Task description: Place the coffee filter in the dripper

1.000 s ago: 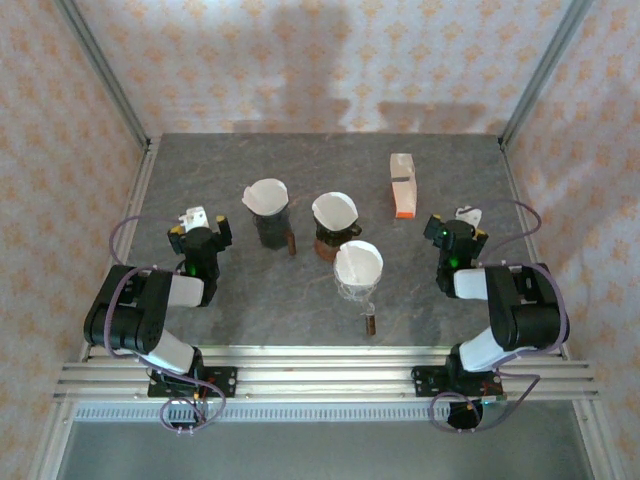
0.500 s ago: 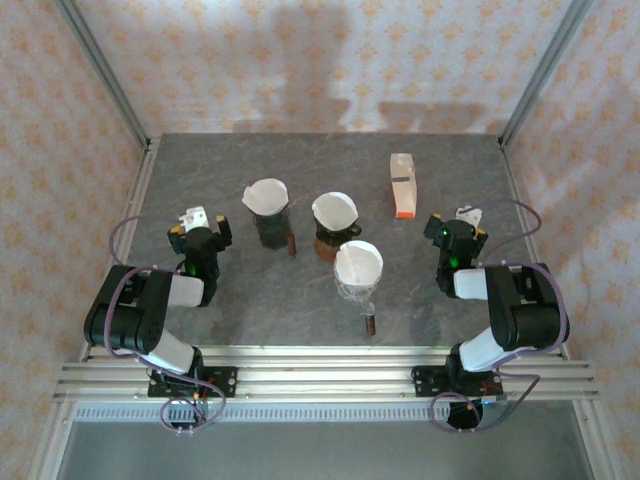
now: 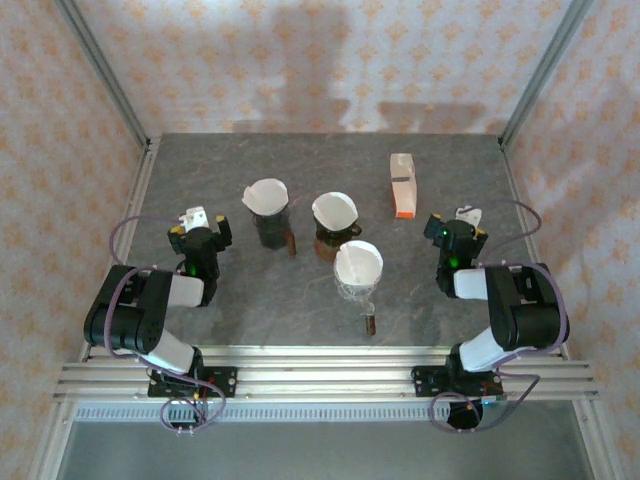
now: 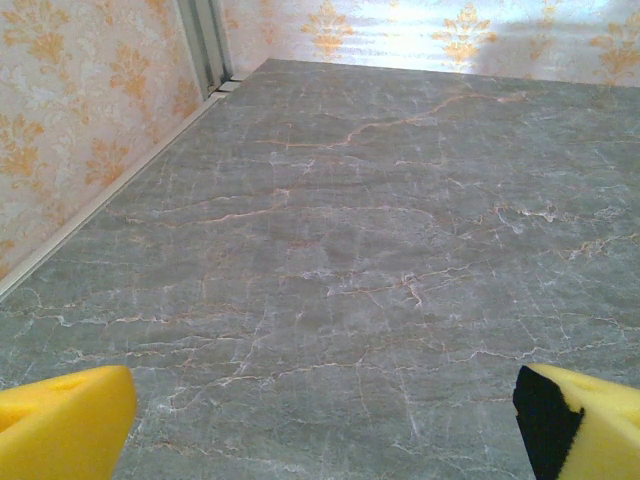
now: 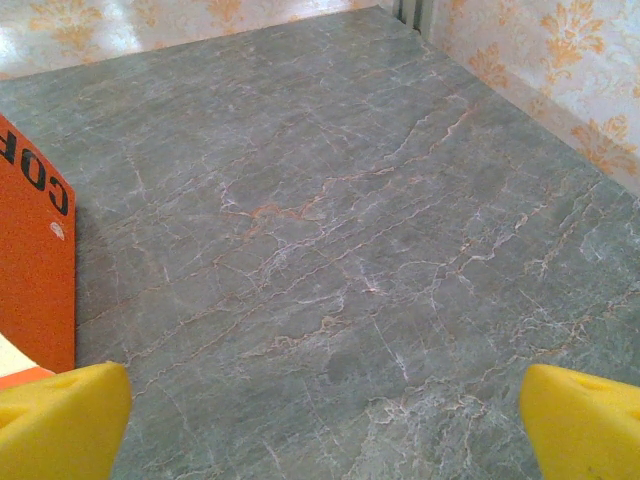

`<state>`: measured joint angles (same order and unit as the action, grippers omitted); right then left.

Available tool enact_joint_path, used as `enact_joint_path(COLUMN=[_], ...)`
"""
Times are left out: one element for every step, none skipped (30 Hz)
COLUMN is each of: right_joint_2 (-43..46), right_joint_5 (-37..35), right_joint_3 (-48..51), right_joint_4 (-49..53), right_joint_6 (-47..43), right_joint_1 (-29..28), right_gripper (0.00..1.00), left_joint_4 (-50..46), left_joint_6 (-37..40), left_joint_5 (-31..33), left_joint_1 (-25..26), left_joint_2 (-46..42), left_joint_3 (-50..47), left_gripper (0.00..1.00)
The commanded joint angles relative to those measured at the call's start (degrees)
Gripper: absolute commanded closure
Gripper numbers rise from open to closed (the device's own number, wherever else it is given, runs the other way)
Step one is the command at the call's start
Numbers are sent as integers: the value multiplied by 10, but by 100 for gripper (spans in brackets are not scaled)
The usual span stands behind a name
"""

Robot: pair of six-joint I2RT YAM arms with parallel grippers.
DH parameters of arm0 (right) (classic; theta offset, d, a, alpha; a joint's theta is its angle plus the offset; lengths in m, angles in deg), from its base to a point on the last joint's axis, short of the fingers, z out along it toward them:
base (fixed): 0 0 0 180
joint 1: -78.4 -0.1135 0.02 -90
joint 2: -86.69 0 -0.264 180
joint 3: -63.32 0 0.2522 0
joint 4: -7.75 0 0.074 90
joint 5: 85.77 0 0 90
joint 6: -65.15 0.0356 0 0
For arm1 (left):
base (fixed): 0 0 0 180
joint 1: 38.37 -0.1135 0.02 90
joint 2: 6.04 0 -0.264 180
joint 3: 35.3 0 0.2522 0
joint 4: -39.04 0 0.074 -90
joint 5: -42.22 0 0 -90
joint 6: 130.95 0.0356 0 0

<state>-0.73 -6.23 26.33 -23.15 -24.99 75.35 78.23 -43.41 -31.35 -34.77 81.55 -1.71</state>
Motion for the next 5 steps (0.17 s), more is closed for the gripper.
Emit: enact_joint_path(right_joint_2=[1,2,2,2,2], right_joint_5=[-4,-4,-4,-4,-4], right_joint_3=[0,1,2,1,1], right_joint_4=[-15,-16,-18,-17,-17], right_joint_6=[-7,-7,-7,-7,-7], right_joint_1=[2,2,2,2,2], right_gripper=[1,1,1,1,1], left_joint_4=[1,1,1,1,1], left_joint_6=[12,12,12,11,12], left_joint_5=[-2,-2,-2,-2,-2], left_joint_1=[-1,-1,-1,-1,-1], left_joint_2=[1,1,1,1,1], left_joint_3=[10,10,10,10,10], left_gripper=[0,0,0,0,0])
